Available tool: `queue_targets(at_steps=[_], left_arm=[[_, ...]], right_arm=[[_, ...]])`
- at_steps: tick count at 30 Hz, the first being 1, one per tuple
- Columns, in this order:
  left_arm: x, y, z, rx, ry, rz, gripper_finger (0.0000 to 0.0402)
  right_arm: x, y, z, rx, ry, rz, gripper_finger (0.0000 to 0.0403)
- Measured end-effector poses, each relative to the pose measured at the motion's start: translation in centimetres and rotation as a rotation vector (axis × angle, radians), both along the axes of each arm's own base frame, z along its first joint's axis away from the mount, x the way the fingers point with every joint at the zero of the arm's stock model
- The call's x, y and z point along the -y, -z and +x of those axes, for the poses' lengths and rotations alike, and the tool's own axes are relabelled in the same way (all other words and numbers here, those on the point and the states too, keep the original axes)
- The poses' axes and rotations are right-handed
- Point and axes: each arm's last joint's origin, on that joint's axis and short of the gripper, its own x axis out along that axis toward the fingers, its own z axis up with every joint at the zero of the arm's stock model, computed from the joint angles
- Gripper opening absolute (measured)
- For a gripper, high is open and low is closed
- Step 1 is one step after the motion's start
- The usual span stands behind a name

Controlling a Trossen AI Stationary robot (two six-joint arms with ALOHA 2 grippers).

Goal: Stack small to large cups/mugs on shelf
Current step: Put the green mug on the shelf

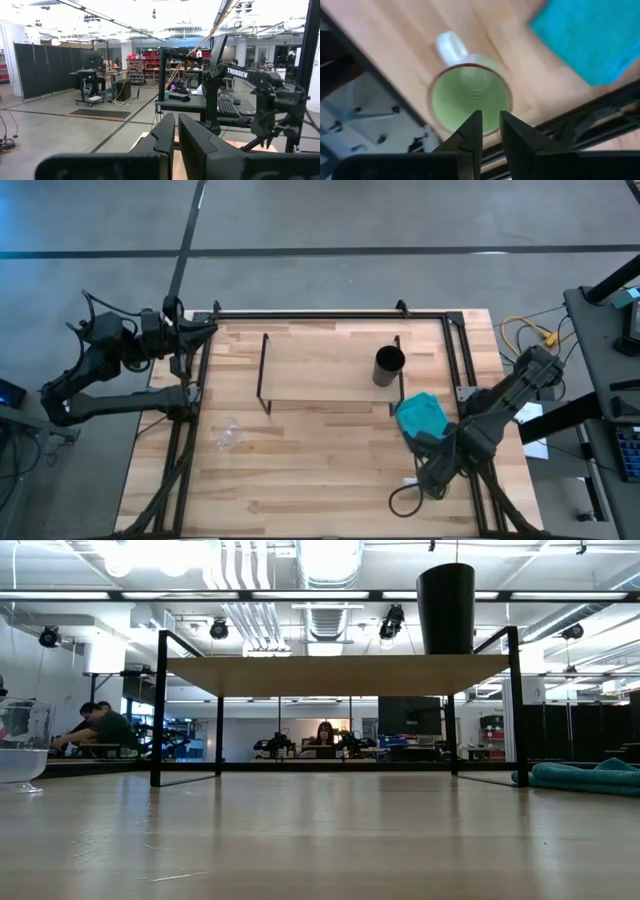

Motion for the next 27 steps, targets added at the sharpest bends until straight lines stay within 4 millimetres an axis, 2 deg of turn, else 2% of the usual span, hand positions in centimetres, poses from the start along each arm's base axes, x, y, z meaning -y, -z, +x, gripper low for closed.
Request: queue_targets(at_steps=[9, 16, 27], left_arm=[[0.0, 0.0, 0.0, 0.013, 0.006, -0.050, 0.0011], [0.0, 0.0, 0.0, 0.012, 0.006, -0.050, 0.0011], [0.0, 0.0, 0.1, 0.012, 0.006, -0.050, 0.0011]], right_arm=[[0.5, 3.0, -0.8, -0.128, 0.026, -0.015, 0.0061], [-0.1, 3.2, -0.2, -0.087, 0.027, 0.054, 0.0061], [0.2, 4.2, -0.5, -0.114, 0.042, 0.029, 0.0061]])
